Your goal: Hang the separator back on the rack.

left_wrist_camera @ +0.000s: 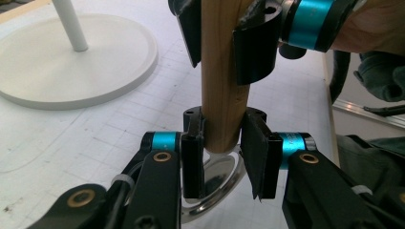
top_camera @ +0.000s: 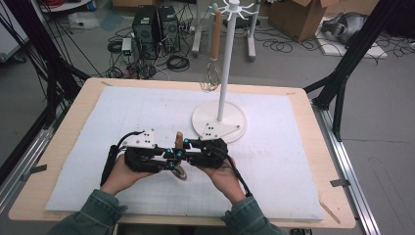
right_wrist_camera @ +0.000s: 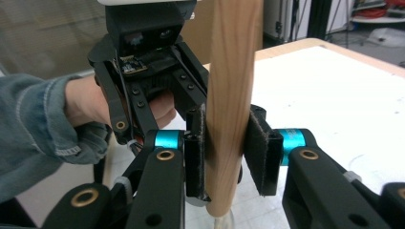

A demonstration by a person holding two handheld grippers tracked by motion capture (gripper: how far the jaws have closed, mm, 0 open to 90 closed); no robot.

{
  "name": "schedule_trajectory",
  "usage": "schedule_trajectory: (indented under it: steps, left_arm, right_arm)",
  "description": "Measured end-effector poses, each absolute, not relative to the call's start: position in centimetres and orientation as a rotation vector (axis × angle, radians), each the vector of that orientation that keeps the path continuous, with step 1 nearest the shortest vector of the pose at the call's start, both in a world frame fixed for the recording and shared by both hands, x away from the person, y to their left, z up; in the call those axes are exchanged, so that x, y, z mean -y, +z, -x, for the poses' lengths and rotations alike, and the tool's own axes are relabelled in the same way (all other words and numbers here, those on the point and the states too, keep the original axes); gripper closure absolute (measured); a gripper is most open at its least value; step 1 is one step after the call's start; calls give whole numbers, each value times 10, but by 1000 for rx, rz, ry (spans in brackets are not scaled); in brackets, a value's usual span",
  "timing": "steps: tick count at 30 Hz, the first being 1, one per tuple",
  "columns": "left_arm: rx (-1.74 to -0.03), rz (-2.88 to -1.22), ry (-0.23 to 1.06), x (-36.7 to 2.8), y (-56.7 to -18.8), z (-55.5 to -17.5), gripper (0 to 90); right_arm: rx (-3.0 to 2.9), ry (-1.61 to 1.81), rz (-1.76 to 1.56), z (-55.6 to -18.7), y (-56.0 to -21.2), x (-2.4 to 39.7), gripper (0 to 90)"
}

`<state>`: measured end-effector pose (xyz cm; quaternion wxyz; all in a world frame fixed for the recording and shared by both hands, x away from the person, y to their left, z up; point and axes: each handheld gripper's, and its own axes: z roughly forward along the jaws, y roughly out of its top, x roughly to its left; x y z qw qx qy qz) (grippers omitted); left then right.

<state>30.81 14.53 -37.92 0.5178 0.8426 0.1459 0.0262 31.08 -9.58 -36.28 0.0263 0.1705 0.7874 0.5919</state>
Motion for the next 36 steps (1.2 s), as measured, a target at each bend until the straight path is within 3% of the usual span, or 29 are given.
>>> schedule_trajectory:
  steps: [3, 6, 16, 20, 36]
  left_arm:
    - [-328, -2001, 32, -146, -379, -308, 697]
    - [-313, -1997, -7, -146, -380, -310, 629]
    - [-305, -1995, -4, -141, -378, -309, 707]
    - [-337, -1972, 32, -142, -375, -309, 709]
    - [-363, -1941, 63, -141, -373, -307, 706]
  right_arm:
    - [-2449, 1853, -484, -311, -361, 98, 724]
    - [-2472, 1875, -447, -313, -359, 101, 725]
    - [-2485, 1914, -412, -314, -357, 101, 718]
    - [-2446, 1893, -418, -311, -357, 100, 657]
    - [-2387, 1919, -431, -312, -360, 100, 722]
